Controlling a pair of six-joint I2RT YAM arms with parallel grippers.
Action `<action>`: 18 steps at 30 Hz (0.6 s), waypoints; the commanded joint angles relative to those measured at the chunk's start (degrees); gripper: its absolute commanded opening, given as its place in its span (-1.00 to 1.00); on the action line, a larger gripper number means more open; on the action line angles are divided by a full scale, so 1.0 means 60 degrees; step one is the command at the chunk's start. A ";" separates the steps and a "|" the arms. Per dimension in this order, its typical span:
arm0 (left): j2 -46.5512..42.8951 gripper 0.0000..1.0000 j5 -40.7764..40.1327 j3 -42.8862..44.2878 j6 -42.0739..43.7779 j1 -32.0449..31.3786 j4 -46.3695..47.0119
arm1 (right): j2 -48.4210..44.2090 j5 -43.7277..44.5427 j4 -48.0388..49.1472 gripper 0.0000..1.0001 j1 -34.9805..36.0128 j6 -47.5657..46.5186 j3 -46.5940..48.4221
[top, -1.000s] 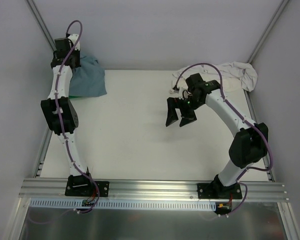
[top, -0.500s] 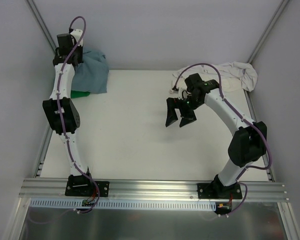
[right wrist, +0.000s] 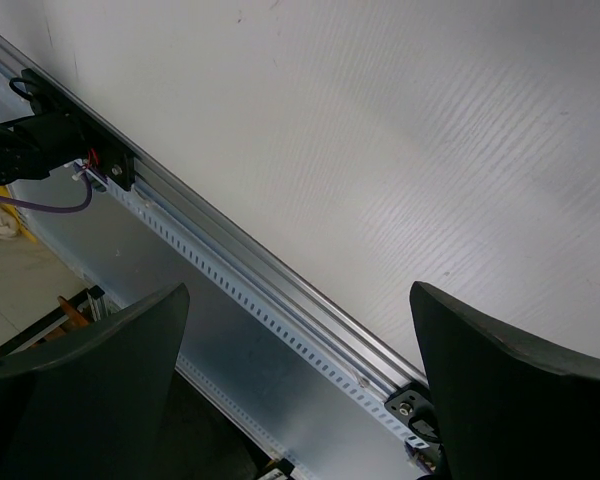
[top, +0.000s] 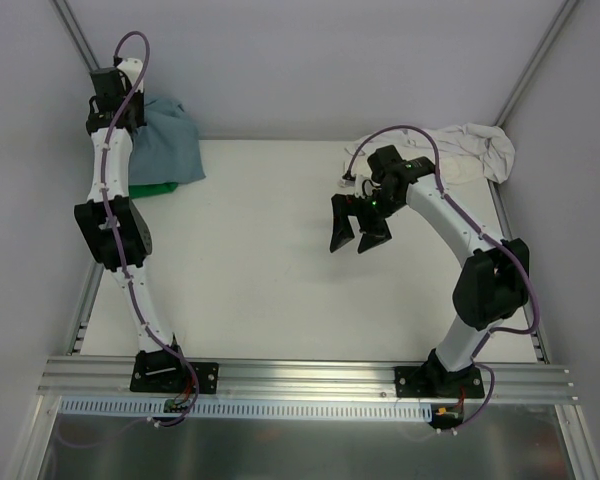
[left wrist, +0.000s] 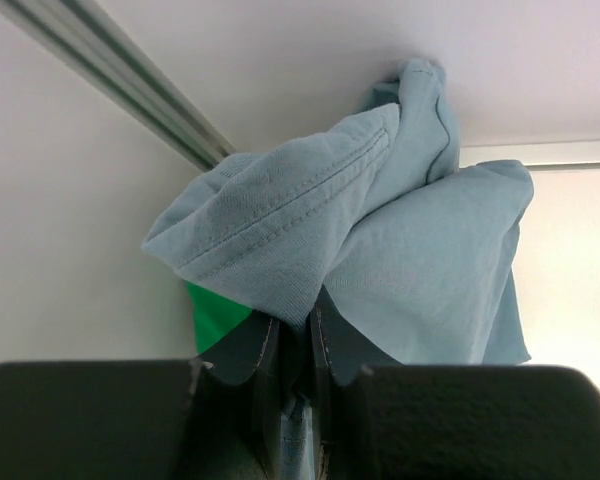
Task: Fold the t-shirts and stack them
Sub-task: Put the neatly folded tshirt into the corner of the board with the left arm
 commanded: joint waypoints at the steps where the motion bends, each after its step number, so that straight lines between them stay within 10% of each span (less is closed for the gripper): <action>1: -0.0945 -1.00 0.0037 0.0605 0.0219 0.0266 0.0677 | 0.0078 -0.0052 -0.0264 0.99 0.0060 -0.0082 0.0447; 18: -0.0579 -1.00 0.0228 0.0767 0.0219 0.0909 0.0853 | 0.0591 0.0006 -0.0687 0.99 0.0206 -0.0169 0.1178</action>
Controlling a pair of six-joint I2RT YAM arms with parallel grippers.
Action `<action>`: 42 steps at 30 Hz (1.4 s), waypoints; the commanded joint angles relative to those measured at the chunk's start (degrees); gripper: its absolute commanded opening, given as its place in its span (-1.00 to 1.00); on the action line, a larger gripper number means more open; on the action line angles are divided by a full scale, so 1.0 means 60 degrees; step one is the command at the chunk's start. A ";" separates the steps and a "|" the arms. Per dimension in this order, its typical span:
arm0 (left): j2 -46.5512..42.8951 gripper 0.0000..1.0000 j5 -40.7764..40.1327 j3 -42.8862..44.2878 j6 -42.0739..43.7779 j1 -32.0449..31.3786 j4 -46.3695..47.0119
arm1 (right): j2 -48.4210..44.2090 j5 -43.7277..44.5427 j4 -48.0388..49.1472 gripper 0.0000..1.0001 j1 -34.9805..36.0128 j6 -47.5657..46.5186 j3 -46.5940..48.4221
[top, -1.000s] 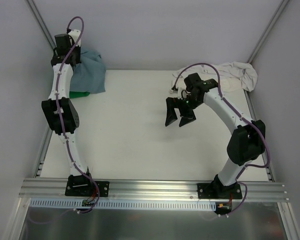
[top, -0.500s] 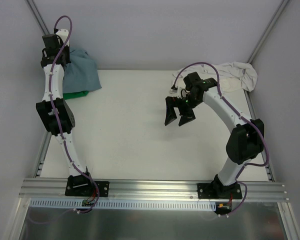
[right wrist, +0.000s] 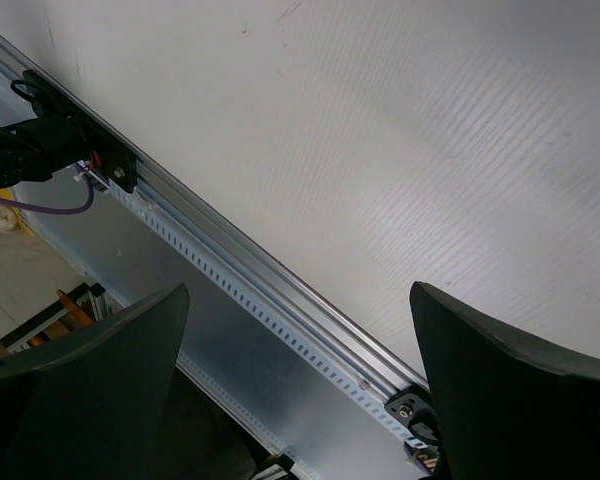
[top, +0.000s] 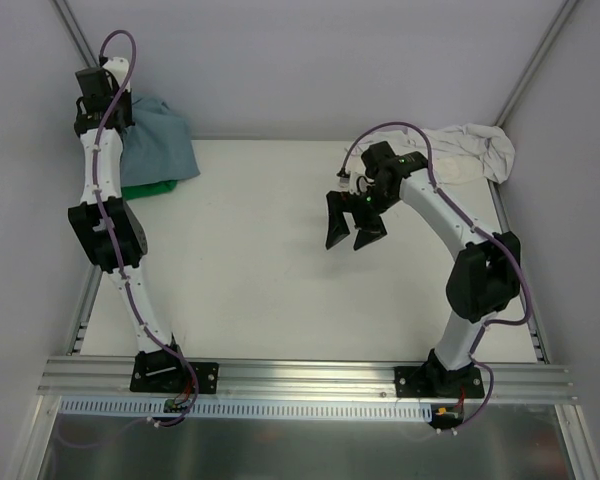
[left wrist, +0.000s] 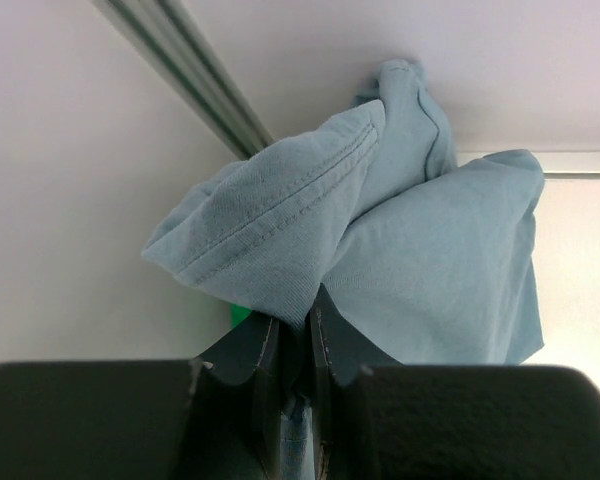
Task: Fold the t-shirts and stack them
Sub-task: Put the neatly folded tshirt into the corner of the board with the left arm
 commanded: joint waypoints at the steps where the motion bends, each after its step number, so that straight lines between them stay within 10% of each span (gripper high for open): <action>1: -0.0502 -1.00 0.0169 0.0653 0.0193 0.0466 0.0878 | 0.0139 0.0035 -0.0652 0.99 0.0068 -0.0228 0.0731; 14: 0.0376 -1.00 0.0491 0.0390 -0.0246 0.1052 0.1376 | 0.0857 -0.0140 -0.1224 0.99 0.0053 -0.0346 0.1815; 16: 0.0567 -0.63 0.0448 0.0200 -0.0494 0.1037 0.1625 | 0.0916 -0.0184 -0.1268 0.99 0.0053 -0.0316 0.1918; 18: 0.0698 0.97 0.0084 0.0010 -0.0888 0.1023 0.1974 | 0.0931 -0.0155 -0.1297 0.99 0.0053 -0.0316 0.1904; 42: -0.0004 0.97 0.0189 -0.1720 -0.3949 -0.0851 0.1918 | 0.1297 -0.0696 0.0386 0.99 0.0580 0.0430 0.1787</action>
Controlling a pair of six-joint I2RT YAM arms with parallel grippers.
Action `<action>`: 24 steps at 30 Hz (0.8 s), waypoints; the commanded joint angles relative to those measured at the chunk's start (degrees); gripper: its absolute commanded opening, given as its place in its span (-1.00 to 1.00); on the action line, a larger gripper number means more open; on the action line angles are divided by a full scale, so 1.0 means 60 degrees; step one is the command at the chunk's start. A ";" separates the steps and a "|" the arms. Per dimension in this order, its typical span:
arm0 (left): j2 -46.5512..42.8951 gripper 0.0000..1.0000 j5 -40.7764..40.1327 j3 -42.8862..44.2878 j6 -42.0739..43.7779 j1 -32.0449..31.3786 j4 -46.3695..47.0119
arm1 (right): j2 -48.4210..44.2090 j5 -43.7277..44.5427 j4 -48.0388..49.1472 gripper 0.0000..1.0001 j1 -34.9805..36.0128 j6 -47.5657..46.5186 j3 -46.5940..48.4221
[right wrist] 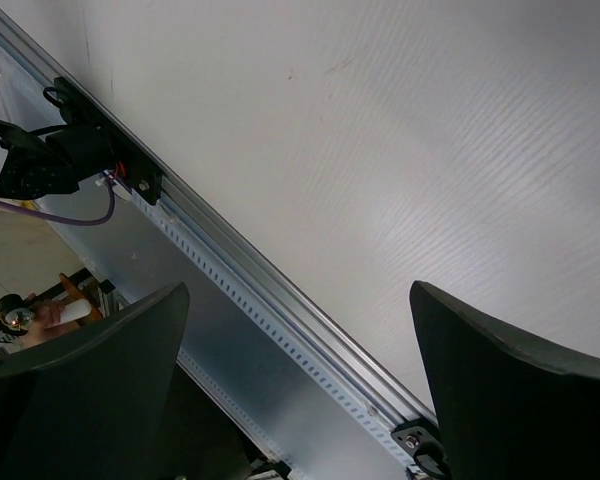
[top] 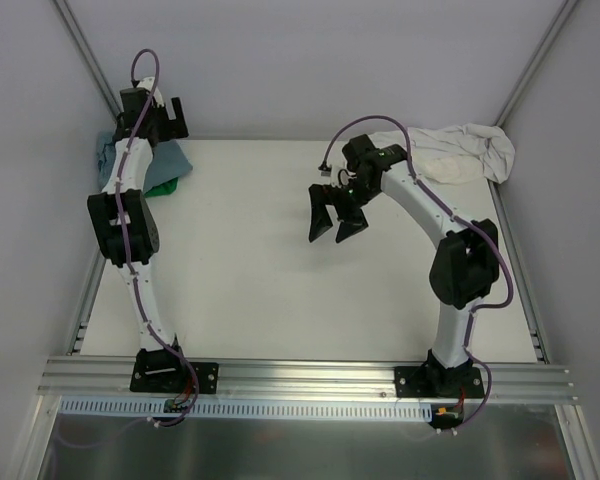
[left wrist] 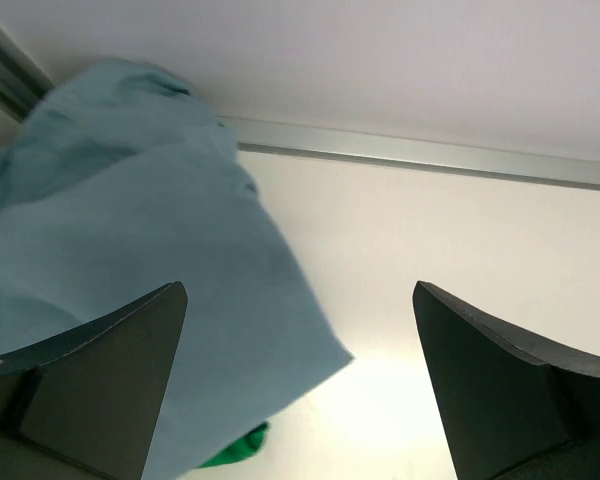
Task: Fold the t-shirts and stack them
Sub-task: Put the neatly folded tshirt into the corner of the board with the left arm
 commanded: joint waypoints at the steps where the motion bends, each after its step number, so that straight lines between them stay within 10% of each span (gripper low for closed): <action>1: -0.0376 0.97 -0.1046 0.0087 -0.1004 -0.0178 0.0367 | -0.0113 -0.0369 0.0627 0.99 0.0092 0.0361 0.0075; 24: 0.1031 0.97 -0.5735 0.2166 -0.0303 -0.0823 -0.1932 | -0.1021 -0.0398 0.2650 0.99 0.0093 0.0509 -0.1523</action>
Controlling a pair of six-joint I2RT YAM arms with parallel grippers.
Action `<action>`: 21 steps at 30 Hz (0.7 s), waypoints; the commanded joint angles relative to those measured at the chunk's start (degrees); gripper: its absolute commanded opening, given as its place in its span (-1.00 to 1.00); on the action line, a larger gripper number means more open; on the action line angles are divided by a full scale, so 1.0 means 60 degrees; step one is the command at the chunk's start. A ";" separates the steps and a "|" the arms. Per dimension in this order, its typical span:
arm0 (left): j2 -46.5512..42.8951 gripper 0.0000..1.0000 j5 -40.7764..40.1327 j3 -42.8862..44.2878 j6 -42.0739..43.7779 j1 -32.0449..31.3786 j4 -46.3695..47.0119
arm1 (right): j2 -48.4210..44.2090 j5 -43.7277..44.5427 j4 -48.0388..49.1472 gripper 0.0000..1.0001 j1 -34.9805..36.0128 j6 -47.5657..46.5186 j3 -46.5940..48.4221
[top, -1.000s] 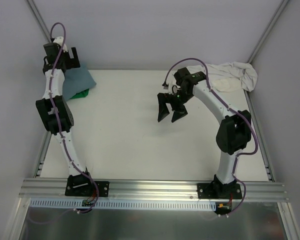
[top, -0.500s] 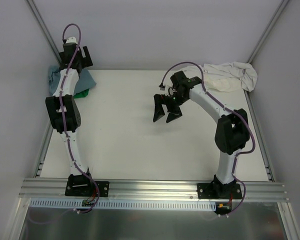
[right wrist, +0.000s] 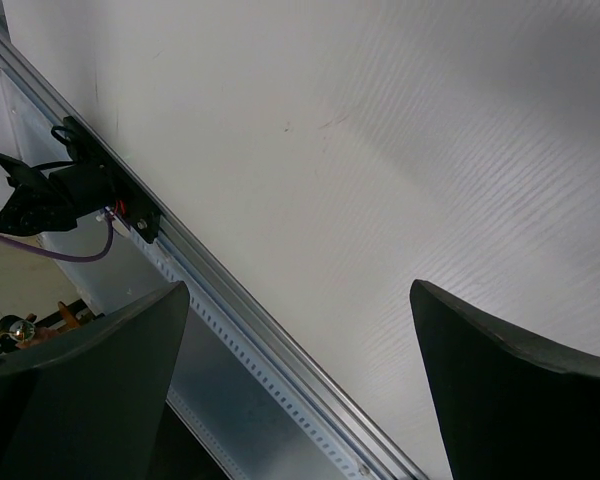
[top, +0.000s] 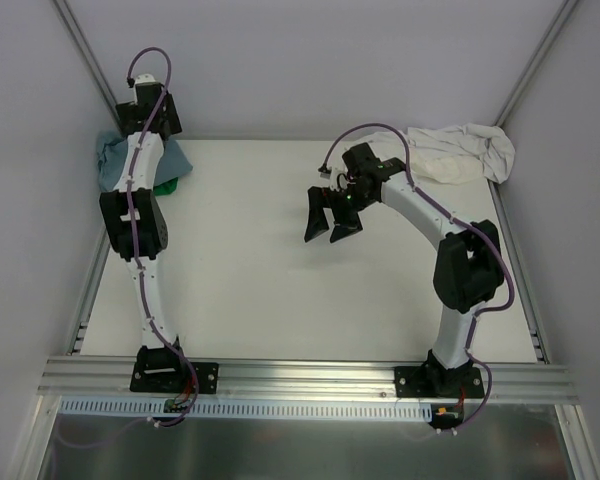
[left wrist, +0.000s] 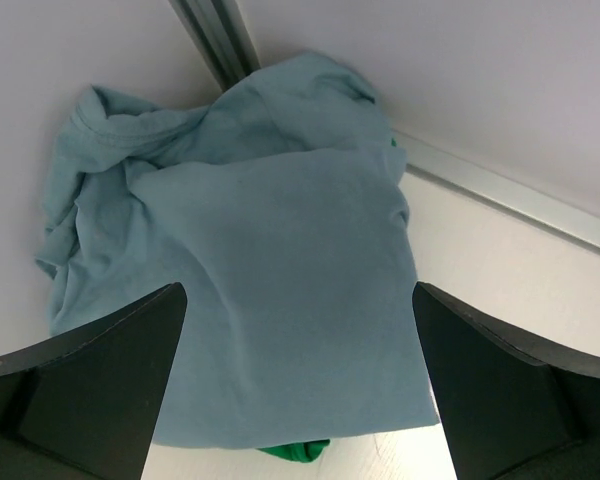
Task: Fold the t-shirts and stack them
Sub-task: Put the neatly folded tshirt into the corner of the board with the left arm
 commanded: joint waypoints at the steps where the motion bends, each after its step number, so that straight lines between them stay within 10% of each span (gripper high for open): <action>1: 0.0255 0.97 -0.0800 0.0787 0.0080 -0.0047 -0.1106 | -0.0642 -0.0176 0.0125 0.99 0.0031 -0.0129 0.0073; 21: 0.0035 0.97 -0.0376 -0.0223 -0.0843 0.0597 -0.1971 | -0.0525 -0.0249 -0.0387 0.99 -0.0028 -0.0671 0.0395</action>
